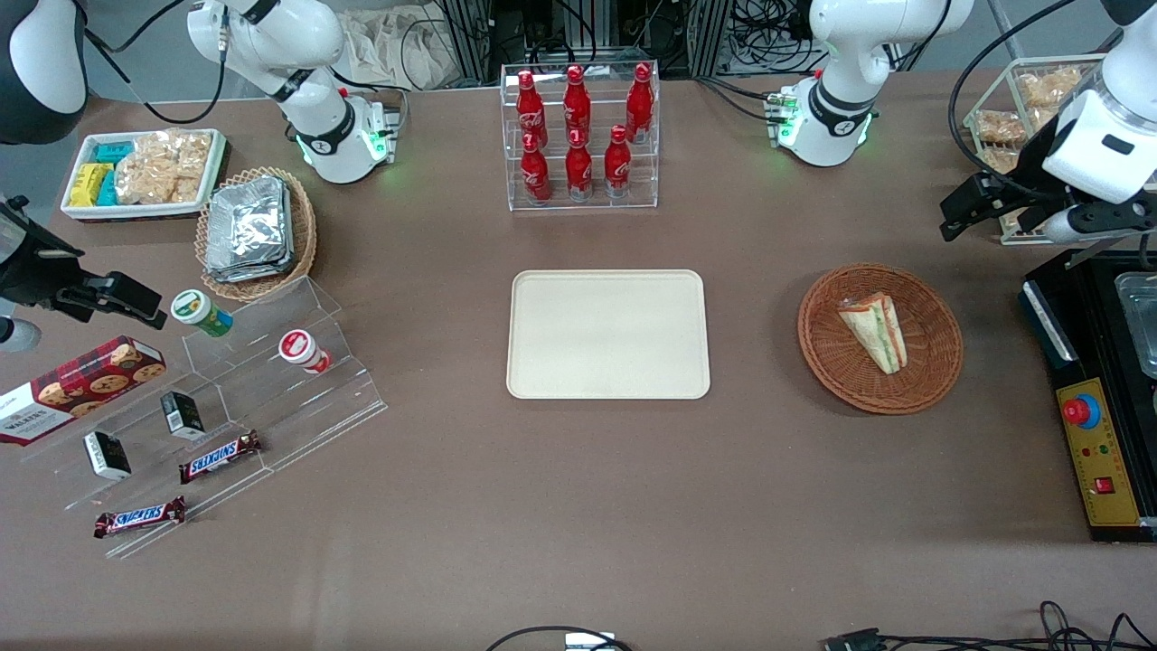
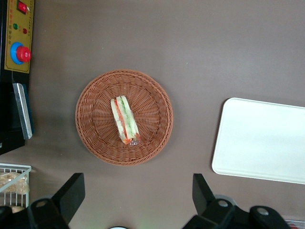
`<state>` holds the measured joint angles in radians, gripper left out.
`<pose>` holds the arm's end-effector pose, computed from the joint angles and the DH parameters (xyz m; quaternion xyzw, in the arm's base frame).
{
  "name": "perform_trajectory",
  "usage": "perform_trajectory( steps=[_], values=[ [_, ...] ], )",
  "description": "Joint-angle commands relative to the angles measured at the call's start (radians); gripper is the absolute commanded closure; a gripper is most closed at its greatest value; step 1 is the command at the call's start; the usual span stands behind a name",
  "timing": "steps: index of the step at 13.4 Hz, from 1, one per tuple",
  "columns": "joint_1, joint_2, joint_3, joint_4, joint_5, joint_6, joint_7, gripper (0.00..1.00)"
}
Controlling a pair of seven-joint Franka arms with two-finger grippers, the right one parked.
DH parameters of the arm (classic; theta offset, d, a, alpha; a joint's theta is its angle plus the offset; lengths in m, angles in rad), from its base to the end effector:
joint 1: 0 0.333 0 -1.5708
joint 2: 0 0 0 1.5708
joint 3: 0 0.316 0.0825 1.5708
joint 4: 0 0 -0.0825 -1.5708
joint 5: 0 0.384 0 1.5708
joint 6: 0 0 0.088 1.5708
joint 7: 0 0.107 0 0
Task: Place sandwich from basket to tray
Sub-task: 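Move the left gripper over the sandwich in the wicker basket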
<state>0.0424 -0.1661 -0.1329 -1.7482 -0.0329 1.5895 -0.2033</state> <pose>0.5004 -0.0545 0.6293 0.9983 0.0575 0.0022 0.0059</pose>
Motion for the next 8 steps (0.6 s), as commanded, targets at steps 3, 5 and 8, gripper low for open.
perform_trajectory(
  steps=[3, 5, 8],
  values=[
    [0.014, 0.002, -0.014, 0.022, 0.014, -0.036, -0.024, 0.0],
    [0.014, 0.008, -0.014, 0.015, 0.016, -0.037, -0.021, 0.0],
    [0.019, -0.031, -0.013, -0.127, 0.016, 0.041, -0.031, 0.0]
  ],
)
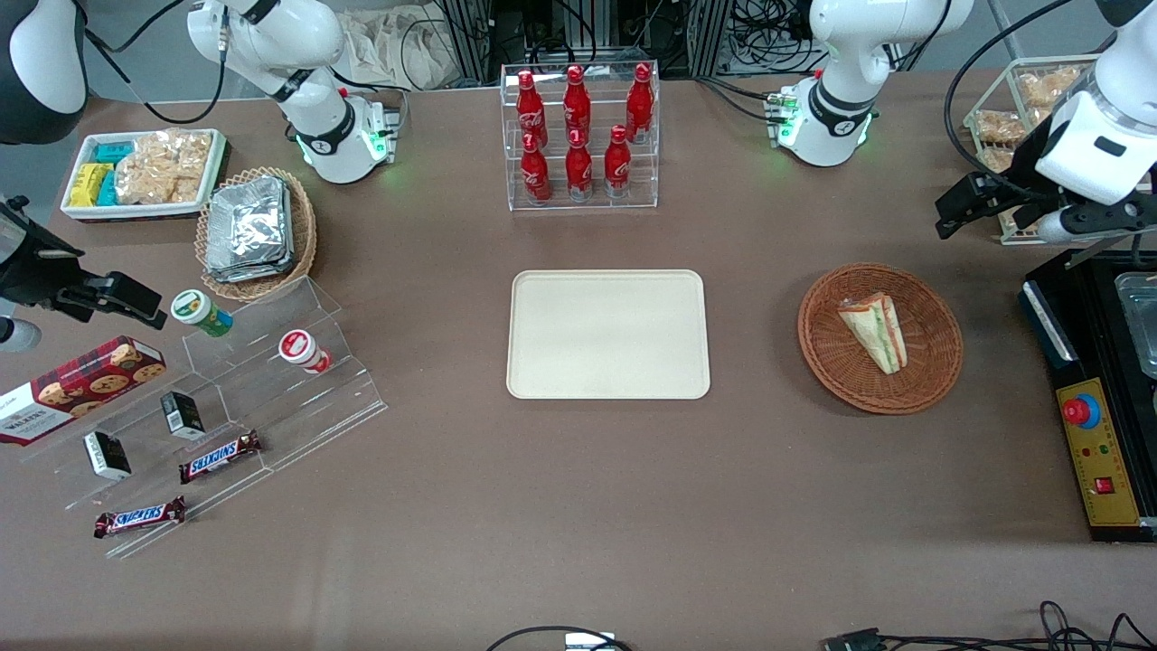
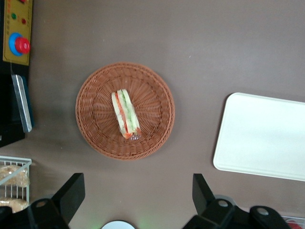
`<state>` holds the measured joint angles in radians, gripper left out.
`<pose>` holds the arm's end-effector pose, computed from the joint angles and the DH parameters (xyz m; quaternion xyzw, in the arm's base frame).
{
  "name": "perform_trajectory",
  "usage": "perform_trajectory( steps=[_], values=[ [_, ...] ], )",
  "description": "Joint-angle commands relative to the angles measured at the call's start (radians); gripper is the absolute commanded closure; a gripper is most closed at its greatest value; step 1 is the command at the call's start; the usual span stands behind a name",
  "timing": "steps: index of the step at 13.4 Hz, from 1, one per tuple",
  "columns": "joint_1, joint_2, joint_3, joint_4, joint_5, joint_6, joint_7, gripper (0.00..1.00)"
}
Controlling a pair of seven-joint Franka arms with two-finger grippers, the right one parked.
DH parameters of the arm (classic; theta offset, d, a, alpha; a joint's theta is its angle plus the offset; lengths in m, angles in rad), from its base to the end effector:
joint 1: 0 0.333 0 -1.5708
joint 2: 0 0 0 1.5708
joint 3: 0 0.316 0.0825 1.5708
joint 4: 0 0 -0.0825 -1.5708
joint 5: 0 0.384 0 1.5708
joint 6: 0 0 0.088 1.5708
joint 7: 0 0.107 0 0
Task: Place sandwich from basket to tray
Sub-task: 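Move the left gripper over the sandwich in the wicker basket, then lower the left gripper and close it on the wrapped sandwich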
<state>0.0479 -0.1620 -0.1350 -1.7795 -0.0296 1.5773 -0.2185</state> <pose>0.4993 -0.0519 0.6114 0.9975 0.0671 -0.0212 0.0007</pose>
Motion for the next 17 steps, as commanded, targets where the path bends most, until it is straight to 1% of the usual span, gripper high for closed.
perform_trajectory(
  steps=[1, 4, 6, 9, 11, 13, 17],
  values=[
    [0.018, -0.063, -0.011, -0.18, 0.011, 0.106, -0.016, 0.0],
    [0.026, -0.114, 0.029, -0.432, 0.01, 0.326, -0.018, 0.0],
    [0.027, -0.1, 0.055, -0.529, 0.011, 0.445, -0.018, 0.0],
    [0.058, -0.077, 0.06, -0.714, 0.014, 0.694, -0.016, 0.0],
    [0.061, -0.009, 0.061, -0.756, 0.014, 0.806, -0.016, 0.0],
    [0.062, 0.085, 0.061, -0.755, 0.013, 0.897, -0.018, 0.0],
    [0.059, 0.206, 0.06, -0.752, 0.011, 1.03, -0.036, 0.0]
  ],
)
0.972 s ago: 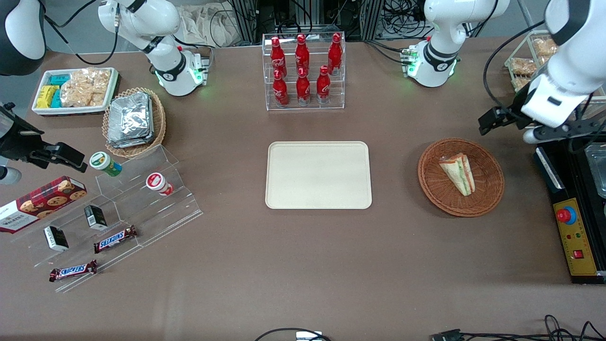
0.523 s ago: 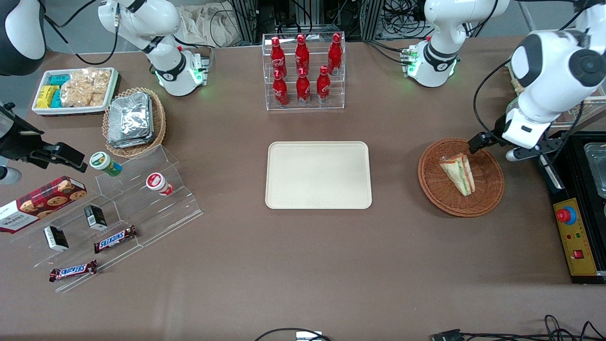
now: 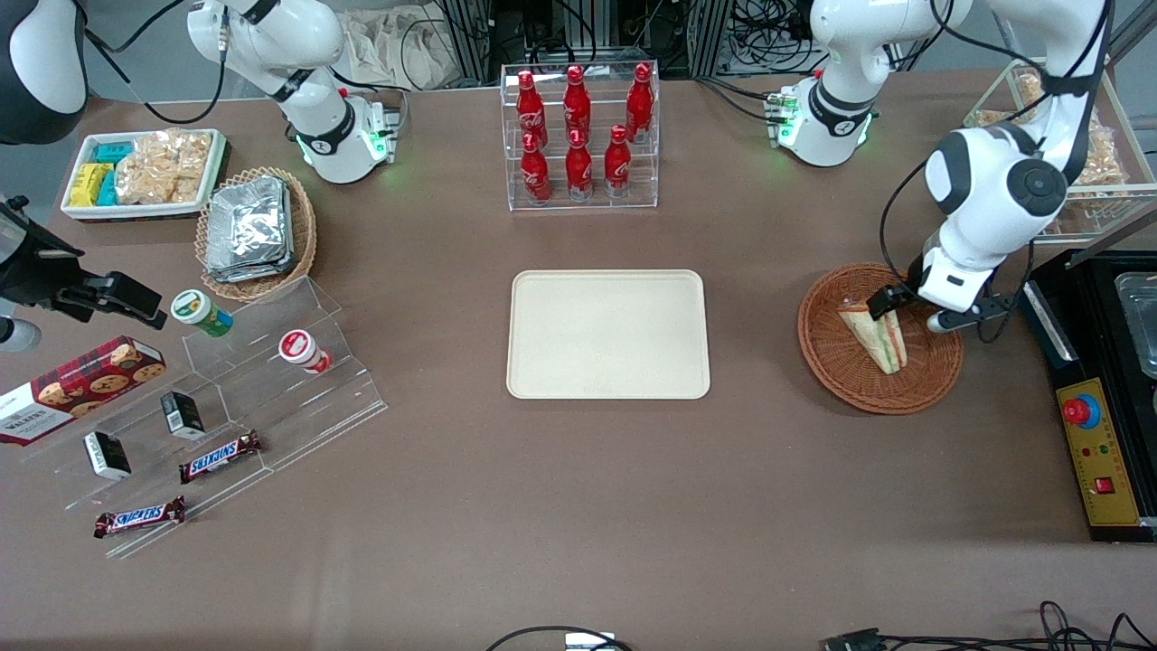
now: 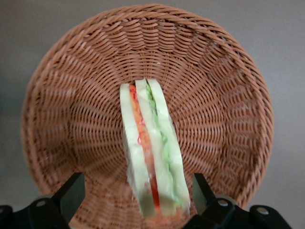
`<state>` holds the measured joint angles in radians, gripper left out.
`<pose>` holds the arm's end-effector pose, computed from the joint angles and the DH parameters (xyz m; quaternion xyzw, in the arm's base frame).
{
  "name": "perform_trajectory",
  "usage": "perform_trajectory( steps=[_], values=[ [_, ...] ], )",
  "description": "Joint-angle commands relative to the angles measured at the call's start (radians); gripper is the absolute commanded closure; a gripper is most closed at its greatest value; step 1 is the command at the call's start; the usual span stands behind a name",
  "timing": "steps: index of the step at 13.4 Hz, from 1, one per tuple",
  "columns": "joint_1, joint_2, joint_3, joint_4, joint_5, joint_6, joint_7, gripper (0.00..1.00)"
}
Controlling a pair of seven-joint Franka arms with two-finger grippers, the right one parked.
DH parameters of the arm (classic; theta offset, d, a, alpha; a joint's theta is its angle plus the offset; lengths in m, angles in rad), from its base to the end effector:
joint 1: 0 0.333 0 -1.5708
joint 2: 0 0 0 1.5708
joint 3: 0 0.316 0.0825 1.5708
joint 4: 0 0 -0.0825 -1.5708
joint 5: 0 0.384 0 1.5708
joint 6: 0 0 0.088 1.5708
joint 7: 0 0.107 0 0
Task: Place sandwich from basket to tray
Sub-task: 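Lower the left gripper and close it on the wrapped sandwich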
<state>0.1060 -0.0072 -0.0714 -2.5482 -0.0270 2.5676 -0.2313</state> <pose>0.4558 0.0162 0.2748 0.9895 0.1437 0.0125 0.0085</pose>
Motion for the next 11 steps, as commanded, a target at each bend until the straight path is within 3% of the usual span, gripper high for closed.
perform_trajectory(
  steps=[1, 5, 6, 7, 8, 9, 11],
  values=[
    [-0.002, 0.071, -0.004, 0.019, 0.009, 0.058, -0.023, 0.0],
    [-0.006, 0.09, -0.004, 0.019, 0.009, 0.068, -0.036, 0.01],
    [-0.006, 0.092, -0.004, 0.019, 0.01, 0.068, -0.036, 0.09],
    [-0.006, 0.092, -0.004, 0.019, 0.01, 0.068, -0.036, 0.47],
    [-0.008, 0.092, -0.005, 0.019, 0.01, 0.068, -0.036, 0.95],
    [-0.008, 0.092, -0.005, 0.02, 0.01, 0.068, -0.036, 1.0],
    [-0.008, 0.09, -0.007, 0.02, 0.01, 0.066, -0.034, 1.0]
  ],
)
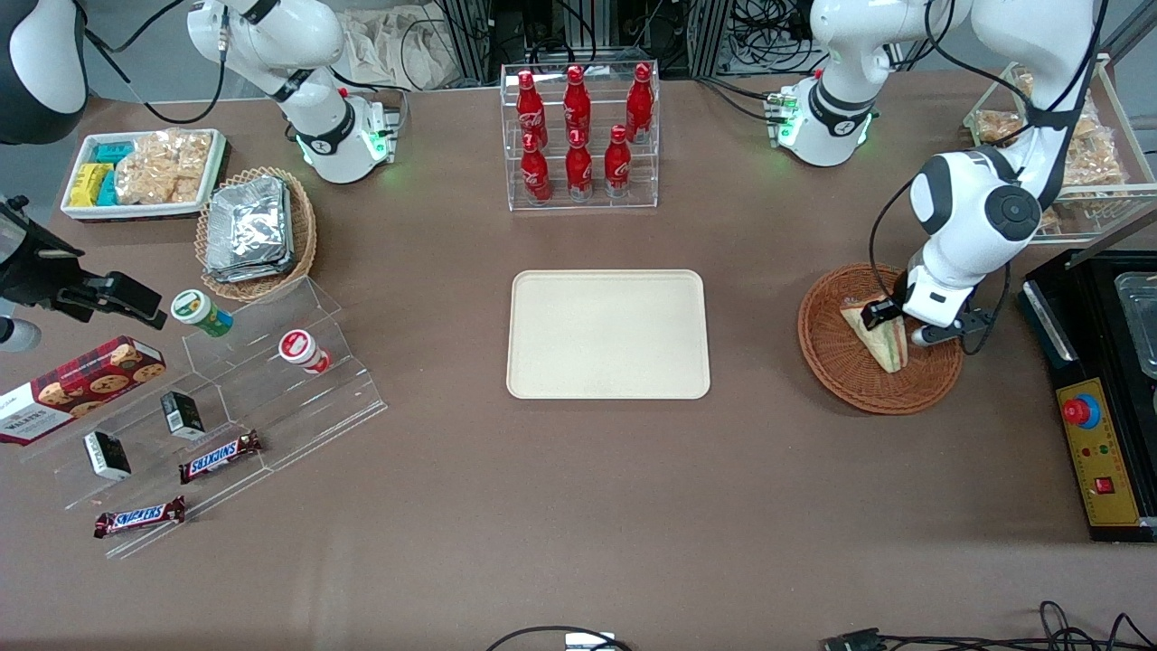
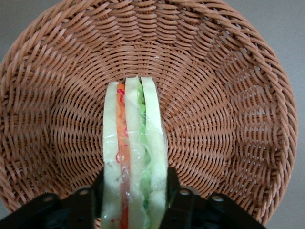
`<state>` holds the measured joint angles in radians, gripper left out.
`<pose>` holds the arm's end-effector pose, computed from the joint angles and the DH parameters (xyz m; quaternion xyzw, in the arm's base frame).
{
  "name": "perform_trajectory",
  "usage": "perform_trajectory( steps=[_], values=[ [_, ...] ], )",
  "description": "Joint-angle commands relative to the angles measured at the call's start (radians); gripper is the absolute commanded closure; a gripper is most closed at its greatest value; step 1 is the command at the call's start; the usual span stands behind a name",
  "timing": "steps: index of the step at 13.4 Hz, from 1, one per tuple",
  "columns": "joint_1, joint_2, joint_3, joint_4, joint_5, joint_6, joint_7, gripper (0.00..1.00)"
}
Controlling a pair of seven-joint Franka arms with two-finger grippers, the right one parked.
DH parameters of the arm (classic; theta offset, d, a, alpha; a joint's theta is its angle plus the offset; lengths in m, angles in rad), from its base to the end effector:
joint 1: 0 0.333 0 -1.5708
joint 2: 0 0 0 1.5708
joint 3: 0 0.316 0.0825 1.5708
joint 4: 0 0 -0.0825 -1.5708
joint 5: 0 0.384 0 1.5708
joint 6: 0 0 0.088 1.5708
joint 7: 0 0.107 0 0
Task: Place sandwich from basket to tray
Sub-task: 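Lower the left gripper and close it on the wrapped sandwich, then lift the sandwich up out of the basket with the left gripper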
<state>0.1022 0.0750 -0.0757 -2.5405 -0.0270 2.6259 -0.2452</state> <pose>0.4591 0.0124 0.2453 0.9891 0.1471 0.0042 0.0101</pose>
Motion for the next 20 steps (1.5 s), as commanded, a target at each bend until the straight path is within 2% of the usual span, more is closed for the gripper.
perform_trajectory(
  steps=[1, 3, 5, 6, 9, 14, 17, 20],
  values=[
    [-0.004, 0.0, -0.002, 0.014, 0.01, 0.006, -0.017, 1.0],
    [-0.004, -0.052, -0.003, 0.028, 0.012, -0.044, -0.016, 1.0],
    [-0.004, -0.118, -0.004, 0.119, 0.013, -0.247, -0.011, 1.0],
    [-0.004, -0.142, -0.006, 0.199, 0.013, -0.4, -0.006, 1.0],
    [-0.019, -0.114, -0.01, 0.574, 0.015, -0.867, -0.006, 1.0],
    [-0.076, -0.043, -0.053, 0.983, 0.061, -1.233, 0.012, 1.0],
    [-0.113, -0.005, -0.171, 1.059, 0.062, -1.262, -0.011, 1.0],
    [-0.116, 0.096, -0.394, 1.149, 0.09, -1.262, -0.183, 1.0]
  ],
)
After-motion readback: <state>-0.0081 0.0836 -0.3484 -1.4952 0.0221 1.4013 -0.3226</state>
